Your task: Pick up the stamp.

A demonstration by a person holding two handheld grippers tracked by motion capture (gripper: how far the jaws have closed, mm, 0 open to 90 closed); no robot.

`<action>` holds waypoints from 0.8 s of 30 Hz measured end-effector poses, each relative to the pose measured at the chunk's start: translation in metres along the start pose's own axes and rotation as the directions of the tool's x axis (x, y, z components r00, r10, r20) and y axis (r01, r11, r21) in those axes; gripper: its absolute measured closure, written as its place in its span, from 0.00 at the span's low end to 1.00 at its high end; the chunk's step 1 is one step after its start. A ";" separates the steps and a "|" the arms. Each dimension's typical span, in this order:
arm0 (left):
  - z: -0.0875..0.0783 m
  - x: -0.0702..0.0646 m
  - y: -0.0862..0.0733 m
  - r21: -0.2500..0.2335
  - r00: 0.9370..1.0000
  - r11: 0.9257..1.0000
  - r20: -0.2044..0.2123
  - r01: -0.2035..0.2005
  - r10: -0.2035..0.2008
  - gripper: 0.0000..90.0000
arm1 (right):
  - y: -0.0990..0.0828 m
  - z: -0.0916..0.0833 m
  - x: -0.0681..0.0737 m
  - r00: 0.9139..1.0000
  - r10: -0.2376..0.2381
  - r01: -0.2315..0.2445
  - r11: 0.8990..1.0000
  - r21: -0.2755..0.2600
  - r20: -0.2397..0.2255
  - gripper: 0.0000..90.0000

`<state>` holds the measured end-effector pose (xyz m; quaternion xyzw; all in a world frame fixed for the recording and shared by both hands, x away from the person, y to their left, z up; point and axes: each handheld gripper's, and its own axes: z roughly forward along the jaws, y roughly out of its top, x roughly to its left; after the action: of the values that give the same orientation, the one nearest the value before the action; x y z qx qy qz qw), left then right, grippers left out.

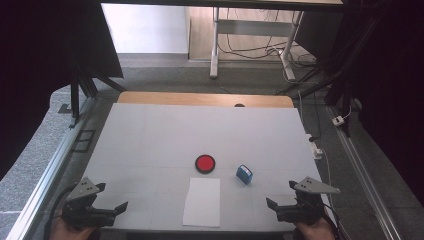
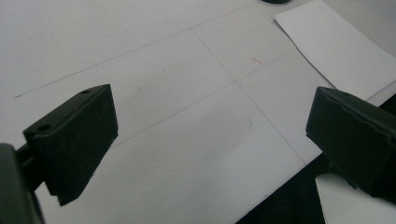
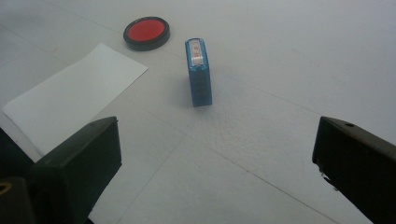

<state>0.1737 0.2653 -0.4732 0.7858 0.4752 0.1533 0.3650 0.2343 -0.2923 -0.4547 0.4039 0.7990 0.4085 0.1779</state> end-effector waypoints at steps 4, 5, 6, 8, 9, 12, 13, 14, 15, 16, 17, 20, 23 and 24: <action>0.001 -0.003 0.001 0.017 1.000 1.000 0.003 -0.016 0.015 0.01 | 0.000 0.000 -0.002 1.000 0.017 -0.017 1.000 0.000 -0.004 0.01; 0.001 -0.003 0.001 0.017 1.000 1.000 0.003 -0.016 0.015 0.01 | 0.000 0.000 -0.002 1.000 0.021 -0.021 1.000 -0.002 -0.003 0.01; 0.002 -0.005 0.002 0.022 1.000 0.999 -0.005 -0.025 0.025 0.01 | 0.000 -0.001 -0.003 1.000 0.027 -0.027 1.000 -0.005 -0.002 0.01; 0.002 -0.006 0.002 0.020 1.000 0.999 -0.007 -0.026 0.027 0.01 | 0.000 -0.001 -0.003 0.999 0.037 -0.037 0.999 0.000 0.000 0.01; 0.002 -0.006 0.003 0.006 1.000 1.000 0.008 -0.020 0.019 0.01 | 0.000 -0.001 -0.003 0.999 0.041 -0.041 0.999 0.002 0.000 0.01; 0.004 -0.007 0.004 0.007 1.000 1.000 0.014 -0.019 0.019 0.01 | 0.000 -0.002 -0.002 0.999 0.041 -0.041 0.999 0.020 0.004 0.00; 0.005 -0.008 0.004 0.013 1.000 1.000 0.008 -0.023 0.023 0.01 | 0.000 -0.001 -0.001 0.999 0.033 -0.033 0.999 0.022 0.010 0.00; 0.005 -0.008 0.004 0.013 1.000 1.000 0.008 -0.023 0.023 0.01 | 0.000 -0.001 0.000 1.000 0.029 -0.029 0.999 0.022 0.012 0.00; 0.005 -0.008 0.004 0.016 1.000 1.000 0.007 -0.026 0.026 0.01 | 0.000 -0.001 0.001 1.000 0.021 -0.022 0.999 0.029 0.013 0.00; 0.005 -0.008 0.004 0.017 1.000 1.000 0.009 -0.026 0.025 0.01 | 0.000 -0.001 0.002 1.000 0.015 -0.015 0.999 0.030 0.011 0.00; 0.005 -0.008 0.004 0.020 1.000 1.000 0.011 -0.023 0.023 0.01 | 0.000 0.000 0.002 1.000 0.007 -0.008 0.999 0.032 0.009 0.00; 0.006 -0.007 0.004 0.028 1.000 0.999 0.009 -0.017 0.017 0.01 | 0.000 0.000 0.004 1.000 -0.010 0.010 0.999 0.037 0.001 0.00; 0.007 -0.009 0.004 0.033 1.000 0.999 0.006 -0.026 0.026 0.01 | 0.000 0.000 0.004 1.000 -0.018 0.018 0.999 0.036 0.004 0.00; 0.007 -0.010 0.004 0.039 0.999 0.998 0.004 -0.041 0.041 0.01 | 0.001 0.000 0.005 1.000 -0.024 0.024 0.999 0.038 0.001 0.00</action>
<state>0.1758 0.2527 -0.4739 0.8026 0.4613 0.1502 0.3470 0.2313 -0.2881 -0.4539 0.3980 0.8111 0.3909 0.1758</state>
